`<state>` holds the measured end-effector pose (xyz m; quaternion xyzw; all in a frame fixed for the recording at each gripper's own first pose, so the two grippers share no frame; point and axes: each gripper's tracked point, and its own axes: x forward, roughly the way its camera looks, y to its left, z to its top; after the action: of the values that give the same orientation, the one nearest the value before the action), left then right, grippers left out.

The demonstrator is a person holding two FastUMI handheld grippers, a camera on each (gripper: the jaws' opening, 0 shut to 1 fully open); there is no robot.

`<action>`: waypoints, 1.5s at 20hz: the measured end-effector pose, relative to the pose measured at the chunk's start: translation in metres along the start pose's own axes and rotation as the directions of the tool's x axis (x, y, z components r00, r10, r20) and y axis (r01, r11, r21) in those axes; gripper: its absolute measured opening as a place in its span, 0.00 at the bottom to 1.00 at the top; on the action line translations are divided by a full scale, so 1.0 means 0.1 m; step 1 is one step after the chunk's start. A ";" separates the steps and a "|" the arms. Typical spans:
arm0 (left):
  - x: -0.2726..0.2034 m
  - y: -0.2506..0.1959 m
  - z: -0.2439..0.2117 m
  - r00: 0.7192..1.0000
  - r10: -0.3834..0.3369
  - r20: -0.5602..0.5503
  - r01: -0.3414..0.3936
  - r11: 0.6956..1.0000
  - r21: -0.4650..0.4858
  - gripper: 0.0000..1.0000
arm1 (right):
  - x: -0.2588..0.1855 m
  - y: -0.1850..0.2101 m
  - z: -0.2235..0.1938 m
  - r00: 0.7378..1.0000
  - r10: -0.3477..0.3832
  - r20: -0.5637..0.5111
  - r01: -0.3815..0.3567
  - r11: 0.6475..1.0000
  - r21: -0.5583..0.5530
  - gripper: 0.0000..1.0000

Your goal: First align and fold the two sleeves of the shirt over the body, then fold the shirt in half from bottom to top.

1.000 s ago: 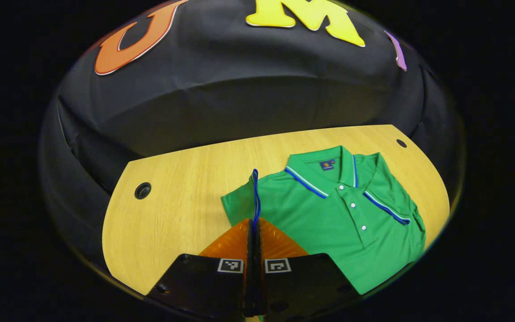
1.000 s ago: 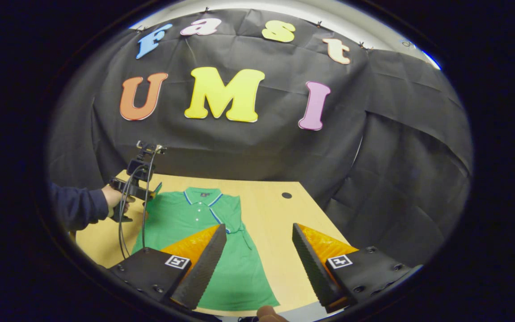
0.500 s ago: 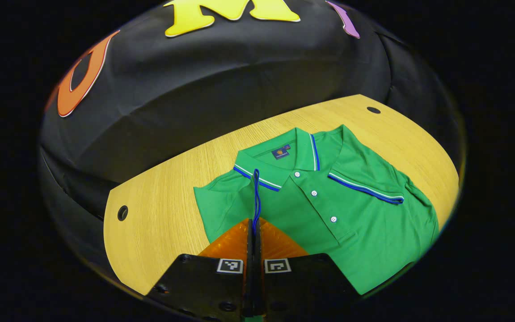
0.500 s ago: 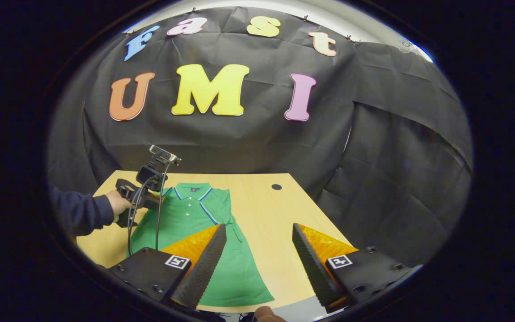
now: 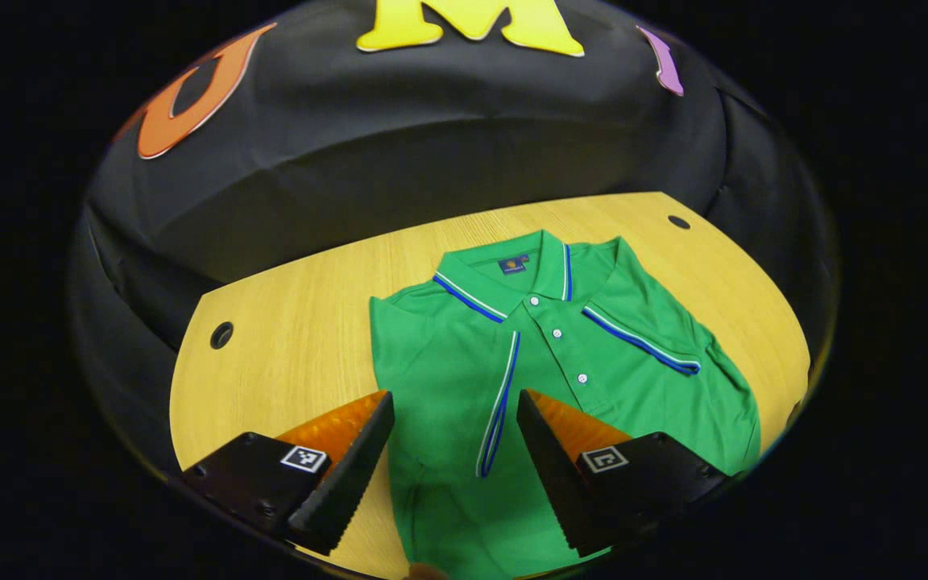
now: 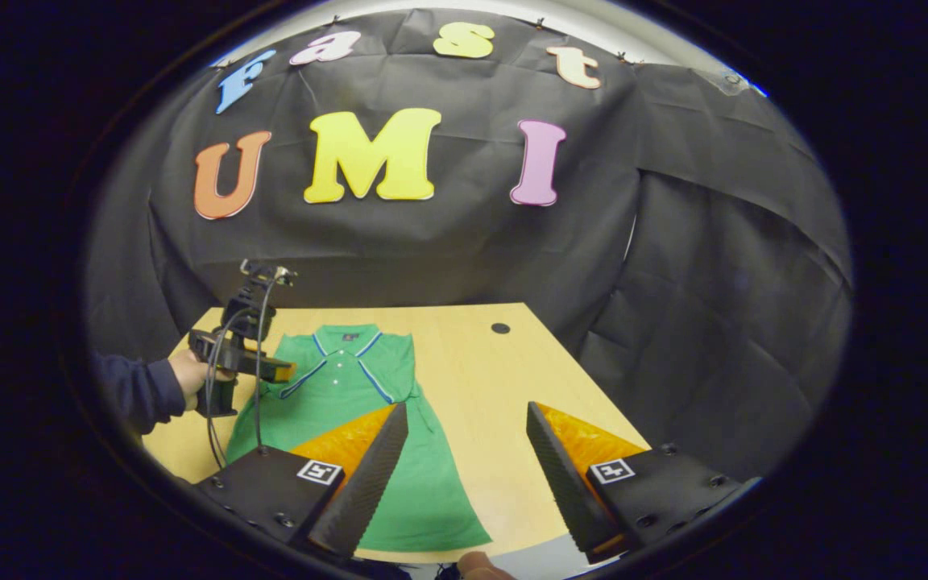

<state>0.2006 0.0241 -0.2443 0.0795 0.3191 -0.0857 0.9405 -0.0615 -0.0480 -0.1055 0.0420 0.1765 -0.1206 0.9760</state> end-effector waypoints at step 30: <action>-2.12 -0.41 -3.14 0.838 -0.030 -0.545 -0.119 0.964 -0.236 0.99 | 0.43 -0.16 -2.74 0.722 0.068 -0.688 -0.180 0.979 -0.093 0.94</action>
<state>-0.1575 0.0716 -0.3640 -0.0164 0.5791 0.0050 0.8151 -0.1177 -0.0386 -0.3771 0.0199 0.5274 -0.0172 0.8492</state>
